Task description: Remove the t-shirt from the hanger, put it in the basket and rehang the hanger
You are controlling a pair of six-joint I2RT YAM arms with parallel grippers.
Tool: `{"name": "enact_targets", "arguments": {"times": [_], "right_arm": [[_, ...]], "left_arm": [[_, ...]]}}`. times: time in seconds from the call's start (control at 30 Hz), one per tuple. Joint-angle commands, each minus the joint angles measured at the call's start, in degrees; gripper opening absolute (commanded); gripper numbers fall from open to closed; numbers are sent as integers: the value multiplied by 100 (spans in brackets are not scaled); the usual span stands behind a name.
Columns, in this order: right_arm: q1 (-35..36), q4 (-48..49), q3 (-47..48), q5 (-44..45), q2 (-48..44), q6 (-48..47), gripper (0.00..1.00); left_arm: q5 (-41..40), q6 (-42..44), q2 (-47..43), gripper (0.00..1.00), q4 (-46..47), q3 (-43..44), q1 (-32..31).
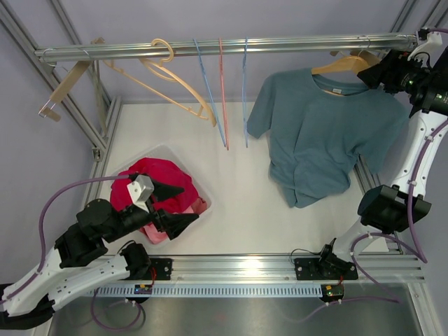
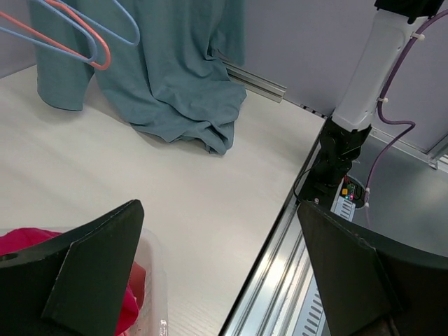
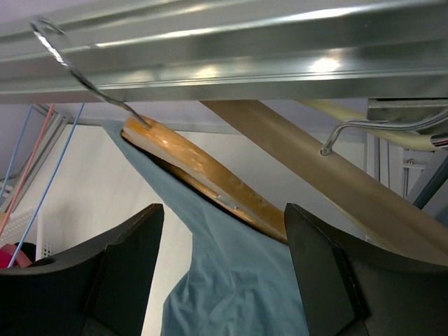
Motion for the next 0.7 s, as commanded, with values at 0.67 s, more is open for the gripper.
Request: {"name": "enact_targets", "arguments": {"times": [0.67], "right_arm": [[1102,410,-141,-3,-251,-257,66]], "left_arm": [[-364,135,271,99,196,-32,-10]]}}
